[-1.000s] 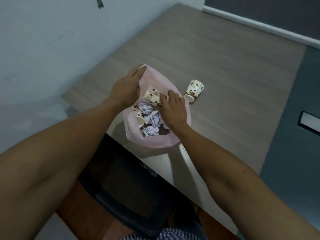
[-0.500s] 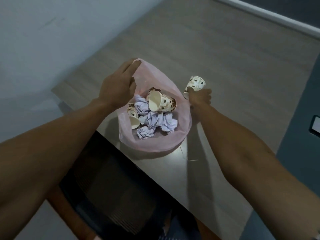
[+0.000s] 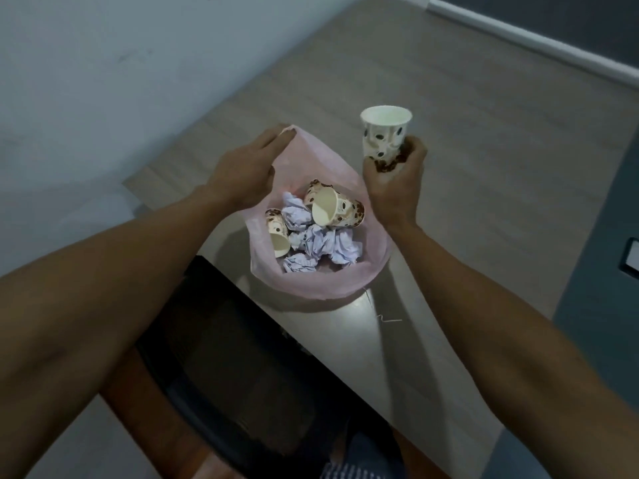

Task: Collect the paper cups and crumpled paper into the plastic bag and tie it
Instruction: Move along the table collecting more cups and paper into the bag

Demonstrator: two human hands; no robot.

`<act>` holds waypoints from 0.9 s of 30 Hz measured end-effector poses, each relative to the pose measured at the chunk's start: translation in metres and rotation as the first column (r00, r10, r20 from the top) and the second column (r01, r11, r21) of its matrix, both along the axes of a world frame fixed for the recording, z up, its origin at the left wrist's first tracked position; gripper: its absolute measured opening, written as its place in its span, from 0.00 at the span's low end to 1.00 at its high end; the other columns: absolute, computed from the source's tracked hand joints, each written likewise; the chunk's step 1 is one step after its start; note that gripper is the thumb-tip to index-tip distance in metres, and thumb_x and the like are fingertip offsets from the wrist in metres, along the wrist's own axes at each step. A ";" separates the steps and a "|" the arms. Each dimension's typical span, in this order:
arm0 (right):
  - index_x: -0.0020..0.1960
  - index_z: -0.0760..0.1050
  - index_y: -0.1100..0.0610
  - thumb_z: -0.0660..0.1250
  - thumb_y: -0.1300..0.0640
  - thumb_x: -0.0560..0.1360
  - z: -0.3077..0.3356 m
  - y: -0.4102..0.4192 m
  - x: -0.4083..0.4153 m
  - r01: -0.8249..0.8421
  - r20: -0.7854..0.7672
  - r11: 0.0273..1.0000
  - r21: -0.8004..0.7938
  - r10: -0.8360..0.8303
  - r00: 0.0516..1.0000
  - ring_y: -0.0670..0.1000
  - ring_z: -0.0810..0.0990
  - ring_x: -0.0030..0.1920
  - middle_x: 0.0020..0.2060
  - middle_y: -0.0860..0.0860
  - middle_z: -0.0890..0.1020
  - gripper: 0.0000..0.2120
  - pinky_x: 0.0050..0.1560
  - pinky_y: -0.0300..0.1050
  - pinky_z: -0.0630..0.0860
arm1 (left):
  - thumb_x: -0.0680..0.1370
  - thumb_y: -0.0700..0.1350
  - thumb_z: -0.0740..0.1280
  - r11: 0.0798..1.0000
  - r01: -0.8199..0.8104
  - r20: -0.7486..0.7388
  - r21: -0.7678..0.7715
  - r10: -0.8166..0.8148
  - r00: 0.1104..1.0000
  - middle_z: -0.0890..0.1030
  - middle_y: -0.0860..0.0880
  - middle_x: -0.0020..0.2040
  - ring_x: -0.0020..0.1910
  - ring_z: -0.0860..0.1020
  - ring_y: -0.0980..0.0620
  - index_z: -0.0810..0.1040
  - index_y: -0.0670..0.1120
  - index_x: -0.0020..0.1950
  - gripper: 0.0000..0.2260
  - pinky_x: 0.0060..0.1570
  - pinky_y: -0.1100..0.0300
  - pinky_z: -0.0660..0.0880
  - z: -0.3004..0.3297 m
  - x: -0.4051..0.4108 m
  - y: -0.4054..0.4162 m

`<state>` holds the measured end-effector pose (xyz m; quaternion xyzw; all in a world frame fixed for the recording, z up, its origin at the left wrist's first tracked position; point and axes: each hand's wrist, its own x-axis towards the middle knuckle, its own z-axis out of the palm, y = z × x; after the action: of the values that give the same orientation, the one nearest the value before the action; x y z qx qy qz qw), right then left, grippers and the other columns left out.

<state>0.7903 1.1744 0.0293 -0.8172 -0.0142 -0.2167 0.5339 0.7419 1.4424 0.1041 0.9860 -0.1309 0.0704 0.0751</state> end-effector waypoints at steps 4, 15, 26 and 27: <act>0.65 0.66 0.62 0.76 0.54 0.71 0.002 0.011 -0.045 -0.250 0.243 0.904 -0.348 0.344 0.907 0.59 0.74 0.54 0.57 0.61 0.74 0.30 0.55 0.50 0.72 | 0.76 0.31 0.59 0.997 -0.016 -0.027 -0.075 0.014 1.000 0.61 0.46 0.81 0.76 0.67 0.42 0.64 0.48 0.79 0.31 0.66 0.45 0.73 0.009 -0.001 0.004; 0.64 0.73 0.57 0.71 0.55 0.76 0.007 0.073 -0.057 -0.274 0.007 0.429 -0.860 0.549 0.836 0.61 0.74 0.63 0.67 0.58 0.74 0.18 0.56 0.56 0.72 | 0.81 0.35 0.59 0.993 -0.005 0.040 -0.122 0.010 0.999 0.70 0.42 0.75 0.69 0.73 0.39 0.70 0.39 0.75 0.21 0.63 0.46 0.74 0.021 -0.016 0.013; 0.75 0.61 0.56 0.63 0.44 0.74 -0.015 0.008 -0.060 -0.077 -0.210 0.855 -0.513 -0.038 0.977 0.60 0.67 0.71 0.72 0.58 0.67 0.33 0.70 0.62 0.64 | 0.81 0.45 0.64 0.985 -0.109 -0.019 -0.130 0.107 0.994 0.63 0.40 0.77 0.67 0.73 0.36 0.69 0.49 0.77 0.24 0.59 0.41 0.76 0.000 -0.039 0.016; 0.78 0.58 0.55 0.62 0.43 0.75 -0.020 0.002 -0.061 -0.113 -0.298 0.862 -0.494 -0.045 0.953 0.61 0.65 0.73 0.75 0.58 0.65 0.36 0.72 0.64 0.62 | 0.80 0.49 0.65 0.986 -0.124 -0.049 -0.115 0.119 0.992 0.62 0.41 0.78 0.69 0.72 0.36 0.65 0.52 0.79 0.26 0.59 0.39 0.76 -0.003 -0.043 0.016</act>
<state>0.7291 1.1760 0.0094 -0.9511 -0.0040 -0.0695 0.3009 0.6992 1.4588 0.1011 0.9873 -0.0646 0.0620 0.1313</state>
